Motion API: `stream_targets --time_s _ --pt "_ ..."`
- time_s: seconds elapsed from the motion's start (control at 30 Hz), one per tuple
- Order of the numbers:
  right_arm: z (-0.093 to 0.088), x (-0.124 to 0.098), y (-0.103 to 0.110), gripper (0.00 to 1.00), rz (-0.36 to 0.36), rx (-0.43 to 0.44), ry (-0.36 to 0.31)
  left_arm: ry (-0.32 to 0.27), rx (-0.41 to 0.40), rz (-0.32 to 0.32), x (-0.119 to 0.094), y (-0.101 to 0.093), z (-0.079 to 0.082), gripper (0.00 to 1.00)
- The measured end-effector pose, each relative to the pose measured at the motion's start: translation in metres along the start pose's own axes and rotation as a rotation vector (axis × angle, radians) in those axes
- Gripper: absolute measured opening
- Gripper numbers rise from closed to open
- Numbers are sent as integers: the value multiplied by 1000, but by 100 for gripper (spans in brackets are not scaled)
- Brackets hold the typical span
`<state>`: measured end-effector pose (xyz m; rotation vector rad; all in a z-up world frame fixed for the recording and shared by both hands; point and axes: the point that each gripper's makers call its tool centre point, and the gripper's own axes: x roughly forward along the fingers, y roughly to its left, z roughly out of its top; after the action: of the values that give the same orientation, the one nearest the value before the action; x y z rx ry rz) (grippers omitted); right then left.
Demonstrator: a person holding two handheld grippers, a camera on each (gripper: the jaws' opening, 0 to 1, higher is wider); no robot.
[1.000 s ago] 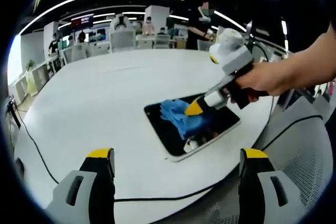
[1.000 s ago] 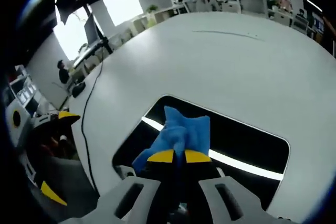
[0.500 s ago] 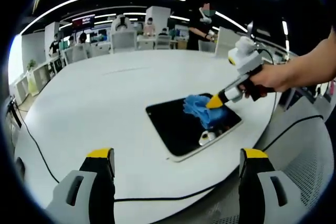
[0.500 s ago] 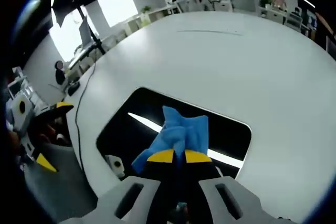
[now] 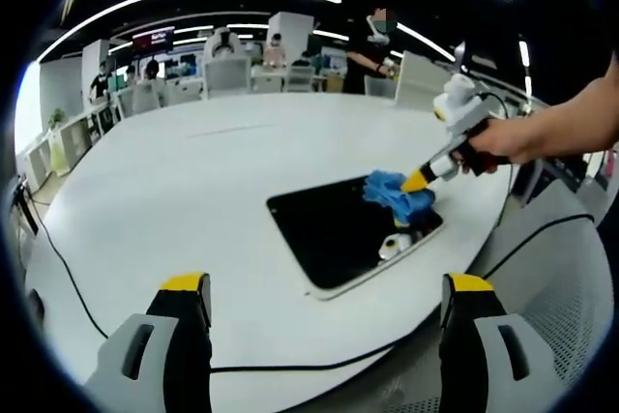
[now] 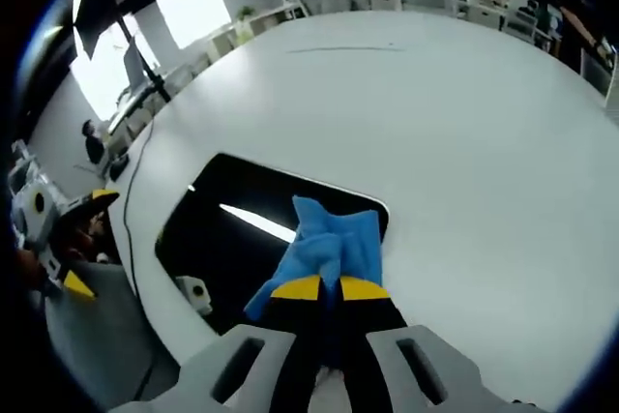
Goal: Wipe the mirror surface with the cleaning cloth until all visible marks leave the cleaned area.
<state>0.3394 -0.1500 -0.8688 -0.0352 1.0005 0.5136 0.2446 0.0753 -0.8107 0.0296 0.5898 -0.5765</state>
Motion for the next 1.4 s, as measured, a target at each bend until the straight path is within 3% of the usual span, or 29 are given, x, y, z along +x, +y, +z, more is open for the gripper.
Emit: stream_targets --time_s 0.47,0.6,0.8,1.03,1.27,1.4 --pt "-4 -2 2 0 -27 22 -6 2 7 5 0 1 0 100" --pt "-11 -7 3 0 -22 96 -5 4 14 9 0 1 0 100" --pt "-22 -13 11 0 -23 75 6 4 11 13 0 2 0 100" --pt "-32 -19 16 0 -10 120 19 2 13 5 0 1 1 100" --pt "-47 -27 22 0 -3 146 76 2 13 10 0 2 1 99" --pt "-49 -28 22 0 -3 142 61 -1 14 8 0 1 1 99"
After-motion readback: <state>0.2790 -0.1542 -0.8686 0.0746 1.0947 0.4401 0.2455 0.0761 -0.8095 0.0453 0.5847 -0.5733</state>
